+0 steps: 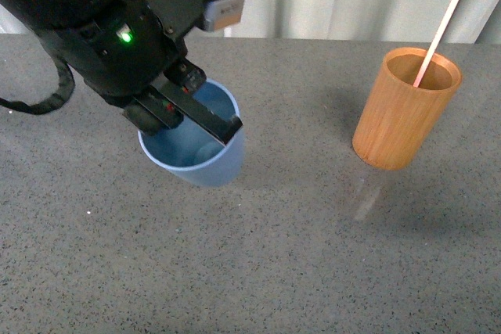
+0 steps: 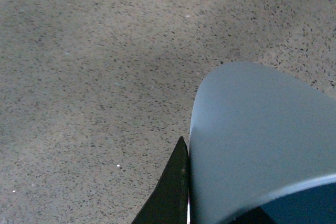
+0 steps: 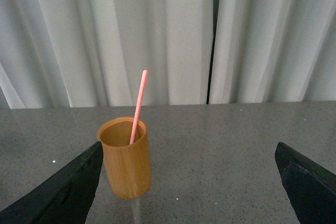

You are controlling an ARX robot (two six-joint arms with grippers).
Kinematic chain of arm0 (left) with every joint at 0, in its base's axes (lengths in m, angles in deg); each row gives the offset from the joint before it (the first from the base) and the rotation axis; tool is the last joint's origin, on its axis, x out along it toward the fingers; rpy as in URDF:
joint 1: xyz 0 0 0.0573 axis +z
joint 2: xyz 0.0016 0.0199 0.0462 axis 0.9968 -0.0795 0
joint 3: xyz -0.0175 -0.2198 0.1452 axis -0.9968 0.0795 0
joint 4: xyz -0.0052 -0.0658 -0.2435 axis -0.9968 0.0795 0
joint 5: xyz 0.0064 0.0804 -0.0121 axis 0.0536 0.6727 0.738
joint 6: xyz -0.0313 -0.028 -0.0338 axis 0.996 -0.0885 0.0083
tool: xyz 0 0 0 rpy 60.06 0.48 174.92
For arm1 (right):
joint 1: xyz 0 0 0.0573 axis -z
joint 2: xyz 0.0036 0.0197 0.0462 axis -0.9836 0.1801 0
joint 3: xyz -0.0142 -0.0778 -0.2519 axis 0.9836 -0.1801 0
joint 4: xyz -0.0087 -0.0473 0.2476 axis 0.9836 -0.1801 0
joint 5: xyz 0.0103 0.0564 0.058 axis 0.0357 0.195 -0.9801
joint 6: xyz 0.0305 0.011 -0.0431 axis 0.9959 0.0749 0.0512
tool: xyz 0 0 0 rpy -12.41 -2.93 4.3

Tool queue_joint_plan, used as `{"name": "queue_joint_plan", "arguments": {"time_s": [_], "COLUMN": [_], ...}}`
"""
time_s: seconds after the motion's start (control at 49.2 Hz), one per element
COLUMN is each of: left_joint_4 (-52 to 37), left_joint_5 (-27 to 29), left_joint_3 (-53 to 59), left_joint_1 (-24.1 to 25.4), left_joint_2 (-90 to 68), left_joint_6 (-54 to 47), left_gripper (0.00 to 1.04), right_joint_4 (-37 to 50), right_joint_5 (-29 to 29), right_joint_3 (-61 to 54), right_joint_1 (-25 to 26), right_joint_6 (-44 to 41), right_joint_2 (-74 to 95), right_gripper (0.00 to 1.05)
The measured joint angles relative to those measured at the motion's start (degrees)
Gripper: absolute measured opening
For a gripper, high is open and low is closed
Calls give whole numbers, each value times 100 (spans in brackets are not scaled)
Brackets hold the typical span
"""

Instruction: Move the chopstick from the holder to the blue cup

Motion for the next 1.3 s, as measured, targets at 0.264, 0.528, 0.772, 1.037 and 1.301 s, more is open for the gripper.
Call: {"name": "queue_joint_plan", "arguments": {"time_s": [0.264,0.528,0.772,1.037,1.301], "left_joint_4": [-74,-269,-461,-361,-164], "left_joint_5": [94,210,310,326,339], "left_joint_3": [-37,-136,-225,-407,-673], "left_joint_1": [-317,-492,-557,-498,-181], "left_joint_2": [-289,-649,-922,-931,-723], "left_joint_6": [35,181,452,584,549], "left_gripper": [3,3,3,52,93], "right_joint_4": [0,0,0,0,0], "right_joint_5": [0,0,0,0,0], "right_joint_3": [0,0,0,0,0], "right_joint_1": [0,0,0,0,0], "right_joint_6": [0,0,0,0,0], "right_joint_2": [0,0,0,0,0], "right_gripper": [95,95,95,95,95]}}
